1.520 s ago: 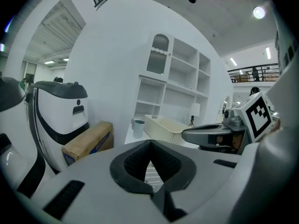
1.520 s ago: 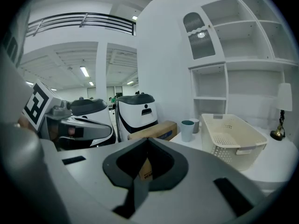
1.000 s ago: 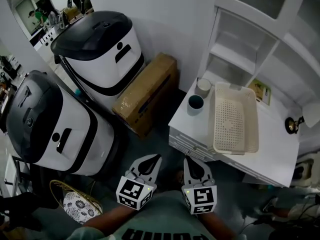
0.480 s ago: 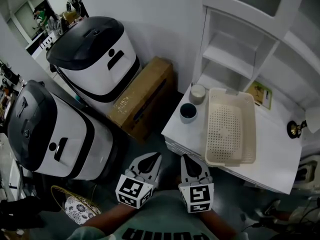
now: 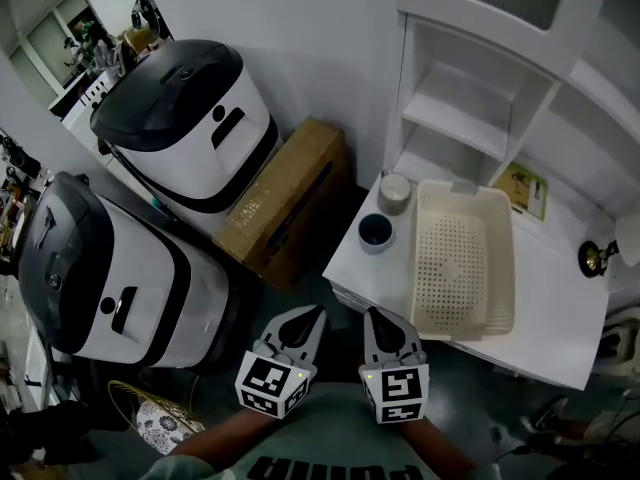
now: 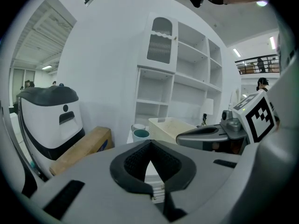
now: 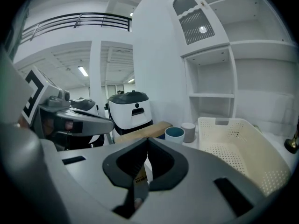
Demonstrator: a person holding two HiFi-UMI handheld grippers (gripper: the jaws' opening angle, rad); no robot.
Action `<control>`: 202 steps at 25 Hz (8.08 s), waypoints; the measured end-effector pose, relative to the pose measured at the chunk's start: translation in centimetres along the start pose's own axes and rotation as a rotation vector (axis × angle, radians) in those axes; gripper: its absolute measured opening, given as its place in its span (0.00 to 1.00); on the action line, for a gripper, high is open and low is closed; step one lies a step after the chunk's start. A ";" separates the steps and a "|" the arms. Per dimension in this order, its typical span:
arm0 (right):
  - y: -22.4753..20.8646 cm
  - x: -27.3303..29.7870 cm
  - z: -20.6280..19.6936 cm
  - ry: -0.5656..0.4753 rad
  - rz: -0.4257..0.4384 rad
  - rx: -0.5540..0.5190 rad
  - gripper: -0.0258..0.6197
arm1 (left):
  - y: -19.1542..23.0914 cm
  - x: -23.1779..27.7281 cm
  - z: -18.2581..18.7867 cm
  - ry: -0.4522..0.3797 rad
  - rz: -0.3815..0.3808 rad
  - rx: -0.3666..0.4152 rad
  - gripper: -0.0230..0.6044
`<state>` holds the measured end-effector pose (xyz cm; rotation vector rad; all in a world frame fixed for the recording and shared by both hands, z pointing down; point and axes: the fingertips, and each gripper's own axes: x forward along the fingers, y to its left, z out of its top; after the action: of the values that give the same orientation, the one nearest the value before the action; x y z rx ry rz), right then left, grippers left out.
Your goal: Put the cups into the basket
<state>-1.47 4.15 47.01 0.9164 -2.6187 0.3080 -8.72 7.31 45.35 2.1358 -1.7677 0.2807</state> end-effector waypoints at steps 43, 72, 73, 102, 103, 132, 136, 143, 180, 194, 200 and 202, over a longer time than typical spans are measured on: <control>-8.0 14.7 1.8 0.123 -0.396 0.189 0.56 | 8.9 18.0 4.9 0.111 -0.439 0.168 0.05; -10.3 19.2 -1.9 0.254 -0.427 0.182 0.63 | 11.4 21.1 2.8 0.167 -0.418 0.207 0.05; -10.3 19.3 -2.0 0.258 -0.420 0.179 0.63 | 11.4 21.1 2.7 0.171 -0.413 0.208 0.05; -9.8 17.5 1.5 0.173 -0.391 0.148 0.63 | 10.4 20.2 3.6 0.152 -0.356 0.189 0.05; -9.7 17.2 2.1 0.163 -0.389 0.148 0.63 | 10.5 20.1 3.9 0.148 -0.348 0.189 0.05; -14.8 4.0 8.2 -0.042 -0.470 0.228 0.63 | -3.6 20.9 9.3 0.078 -0.532 0.204 0.05; -16.6 2.3 8.3 -0.049 -0.506 0.208 0.63 | -5.4 21.4 9.7 0.077 -0.545 0.212 0.05; -21.2 -0.2 5.9 -0.027 -0.598 0.219 0.63 | -8.8 22.8 10.0 0.083 -0.568 0.244 0.05; -33.1 1.5 -7.5 0.193 -0.829 0.343 0.63 | -15.2 29.6 6.5 0.239 -0.574 0.272 0.05; -32.2 1.3 -8.1 0.295 -0.802 0.438 0.63 | -14.9 28.9 6.9 0.234 -0.597 0.238 0.05; -31.3 0.7 -8.2 0.311 -0.783 0.466 0.63 | -14.8 28.4 7.2 0.223 -0.607 0.225 0.05; -30.9 0.5 -7.8 0.303 -0.782 0.464 0.63 | -14.7 28.2 7.2 0.220 -0.610 0.222 0.05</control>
<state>19.79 -17.40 57.10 1.7819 -1.7584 0.7704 10.81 -18.74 47.06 2.5583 -0.9397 0.5367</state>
